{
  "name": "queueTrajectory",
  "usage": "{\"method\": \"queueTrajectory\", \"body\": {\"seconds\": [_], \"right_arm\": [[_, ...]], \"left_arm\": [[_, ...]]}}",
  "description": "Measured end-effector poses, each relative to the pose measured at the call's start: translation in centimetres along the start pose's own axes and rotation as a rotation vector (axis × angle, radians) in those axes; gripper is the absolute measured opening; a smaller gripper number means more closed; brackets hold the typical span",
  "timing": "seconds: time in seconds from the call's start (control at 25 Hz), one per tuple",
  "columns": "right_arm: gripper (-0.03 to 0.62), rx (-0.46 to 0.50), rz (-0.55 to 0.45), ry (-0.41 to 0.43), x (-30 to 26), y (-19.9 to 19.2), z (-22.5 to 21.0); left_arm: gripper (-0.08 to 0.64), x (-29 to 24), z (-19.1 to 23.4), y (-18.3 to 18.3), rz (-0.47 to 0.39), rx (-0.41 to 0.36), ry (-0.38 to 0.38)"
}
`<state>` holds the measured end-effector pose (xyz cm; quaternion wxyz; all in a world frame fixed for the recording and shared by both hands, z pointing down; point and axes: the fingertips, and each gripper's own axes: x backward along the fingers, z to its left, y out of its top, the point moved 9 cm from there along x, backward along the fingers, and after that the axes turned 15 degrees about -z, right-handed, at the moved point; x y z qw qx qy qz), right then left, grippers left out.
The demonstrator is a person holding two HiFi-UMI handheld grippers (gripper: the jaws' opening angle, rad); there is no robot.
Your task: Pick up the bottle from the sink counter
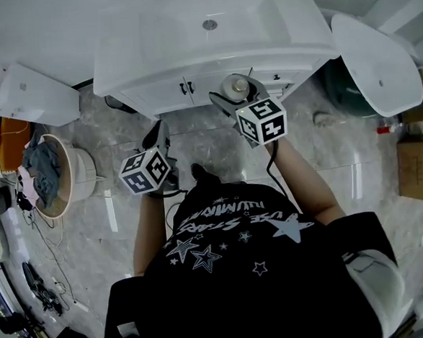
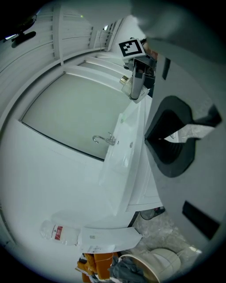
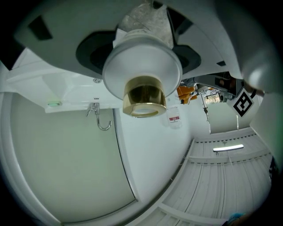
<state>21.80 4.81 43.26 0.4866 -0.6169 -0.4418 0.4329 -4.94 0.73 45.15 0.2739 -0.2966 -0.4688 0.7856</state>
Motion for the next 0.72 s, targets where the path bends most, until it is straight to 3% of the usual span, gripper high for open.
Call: {"method": "queueTrajectory", "body": {"seconds": [0.72], "right_arm": [[0.334, 0.000, -0.005, -0.028, 14.3, -1.7, -0.9]], "left_arm": [[0.009, 5.8, -10.9, -5.3, -0.005, -0.047, -0.037]]}}
